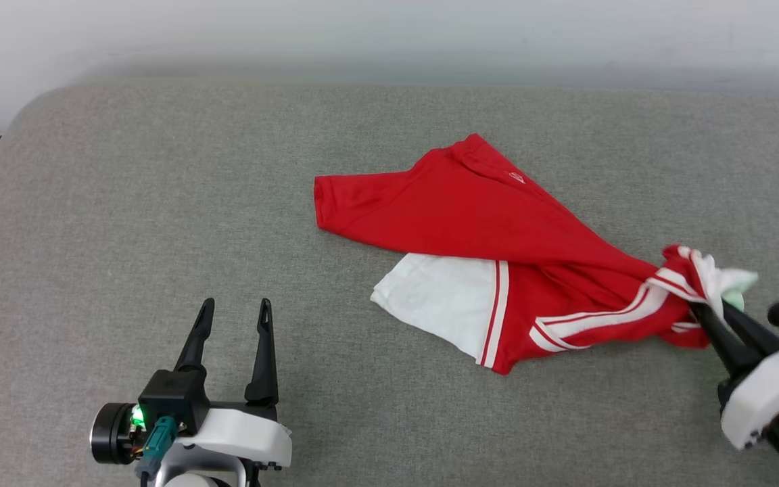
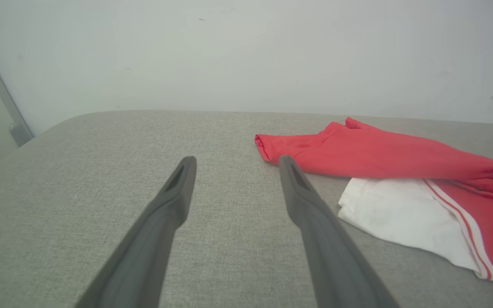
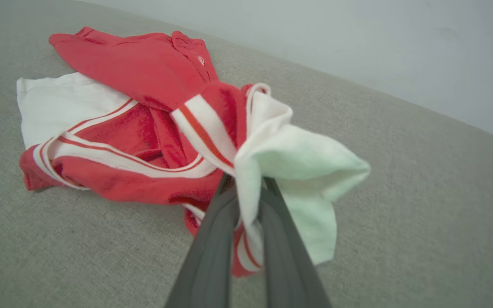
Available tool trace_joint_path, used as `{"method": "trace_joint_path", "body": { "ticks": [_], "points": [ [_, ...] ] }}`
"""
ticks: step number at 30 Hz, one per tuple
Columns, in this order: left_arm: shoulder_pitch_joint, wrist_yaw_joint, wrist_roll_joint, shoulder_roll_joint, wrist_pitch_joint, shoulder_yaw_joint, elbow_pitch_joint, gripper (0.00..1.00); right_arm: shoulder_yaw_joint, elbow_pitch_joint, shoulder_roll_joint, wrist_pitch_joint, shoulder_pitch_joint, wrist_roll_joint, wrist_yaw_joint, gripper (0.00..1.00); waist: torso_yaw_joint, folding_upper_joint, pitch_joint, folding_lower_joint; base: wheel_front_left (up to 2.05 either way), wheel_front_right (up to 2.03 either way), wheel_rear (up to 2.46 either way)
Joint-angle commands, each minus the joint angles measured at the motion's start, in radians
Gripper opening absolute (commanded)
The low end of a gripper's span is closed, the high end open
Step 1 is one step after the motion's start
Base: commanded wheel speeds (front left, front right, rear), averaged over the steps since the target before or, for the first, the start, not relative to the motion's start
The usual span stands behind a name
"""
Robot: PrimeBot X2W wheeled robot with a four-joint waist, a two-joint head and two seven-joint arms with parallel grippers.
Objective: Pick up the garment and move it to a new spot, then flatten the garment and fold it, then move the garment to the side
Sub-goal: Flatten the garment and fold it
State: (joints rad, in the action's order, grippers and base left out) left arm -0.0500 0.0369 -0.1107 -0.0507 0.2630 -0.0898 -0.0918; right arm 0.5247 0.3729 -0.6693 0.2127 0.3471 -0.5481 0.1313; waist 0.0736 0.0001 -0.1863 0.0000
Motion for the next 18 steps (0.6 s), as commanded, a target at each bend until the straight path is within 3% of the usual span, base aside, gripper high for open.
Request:
{"method": "trace_joint_path", "body": {
  "ticks": [1,7,13,14,15,18],
  "points": [
    [0.006,-0.002,0.002,0.001,0.003,0.0,0.0,1.0,-0.03,0.007,0.022,0.011,-0.035,-0.008,-0.001,0.0,-0.006,-0.0001,0.006,0.0,0.0,0.0,0.0],
    [0.018,-0.008,0.004,0.001,0.003,0.007,-0.001,1.0,-0.194,0.07,0.091,0.04,-0.22,0.009,-0.001,0.0,-0.021,-0.0001,0.019,0.0,0.0,0.0,0.0],
    [0.023,-0.011,0.001,0.001,0.003,0.016,-0.006,1.0,-0.286,0.108,0.155,0.048,-0.315,0.029,-0.001,0.0,-0.035,-0.0001,0.026,0.0,0.0,0.0,0.0],
    [0.024,-0.013,0.001,0.001,0.003,0.017,-0.007,1.0,-0.299,0.107,0.167,0.049,-0.322,0.028,-0.001,0.36,-0.038,-0.0001,0.027,0.0,0.0,0.0,0.0],
    [0.025,-0.015,0.0,0.001,0.003,0.019,-0.008,1.0,-0.317,0.103,0.183,0.051,-0.327,0.02,-0.001,0.97,-0.041,-0.0001,0.028,0.0,0.0,0.0,0.0],
    [0.026,-0.017,-0.003,0.001,0.003,0.024,-0.009,1.0,-0.407,0.053,0.209,0.053,-0.316,0.027,-0.001,1.0,-0.049,-0.0001,0.032,0.0,0.0,0.0,0.0]
  ]
}}
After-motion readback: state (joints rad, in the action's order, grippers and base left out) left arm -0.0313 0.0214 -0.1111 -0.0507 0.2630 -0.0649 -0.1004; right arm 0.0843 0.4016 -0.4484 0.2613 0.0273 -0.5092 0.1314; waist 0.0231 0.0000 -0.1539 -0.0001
